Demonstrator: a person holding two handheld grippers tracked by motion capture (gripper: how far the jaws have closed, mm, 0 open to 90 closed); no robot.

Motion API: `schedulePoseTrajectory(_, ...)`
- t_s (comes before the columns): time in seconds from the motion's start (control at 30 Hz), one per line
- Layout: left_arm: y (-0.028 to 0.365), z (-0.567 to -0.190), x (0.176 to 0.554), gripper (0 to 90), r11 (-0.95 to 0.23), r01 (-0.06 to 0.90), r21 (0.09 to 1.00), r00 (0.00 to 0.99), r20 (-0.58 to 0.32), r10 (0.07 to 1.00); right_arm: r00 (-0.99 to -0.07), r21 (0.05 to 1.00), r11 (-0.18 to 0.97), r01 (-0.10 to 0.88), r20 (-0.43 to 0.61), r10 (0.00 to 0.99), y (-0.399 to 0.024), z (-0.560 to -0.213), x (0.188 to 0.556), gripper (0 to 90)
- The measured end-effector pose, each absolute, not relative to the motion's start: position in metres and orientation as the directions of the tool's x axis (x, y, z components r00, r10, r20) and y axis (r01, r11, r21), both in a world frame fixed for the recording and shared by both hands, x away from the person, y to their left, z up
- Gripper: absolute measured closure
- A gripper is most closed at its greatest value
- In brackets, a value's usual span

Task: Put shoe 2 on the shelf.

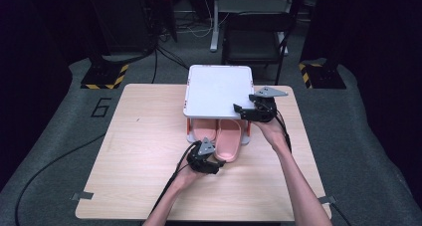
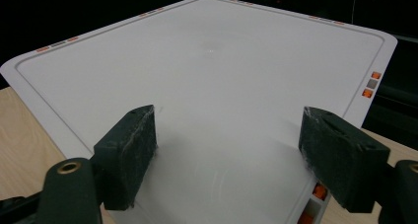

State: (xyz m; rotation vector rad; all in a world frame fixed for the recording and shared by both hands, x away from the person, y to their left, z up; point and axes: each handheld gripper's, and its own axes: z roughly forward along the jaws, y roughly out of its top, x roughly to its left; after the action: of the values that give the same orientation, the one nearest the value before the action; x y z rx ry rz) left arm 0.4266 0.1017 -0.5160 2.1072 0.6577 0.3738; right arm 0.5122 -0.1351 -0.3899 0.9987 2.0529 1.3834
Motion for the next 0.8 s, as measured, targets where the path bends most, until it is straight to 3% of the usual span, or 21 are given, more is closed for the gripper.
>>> schedulePoseTrajectory(0.8,0.064,-0.514,0.469,28.7,-0.425,0.362,0.829,0.716,0.044,0.697,-0.626,0.924,0.227,0.306,0.015,0.78,-0.137,-0.39,0.511,22.2)
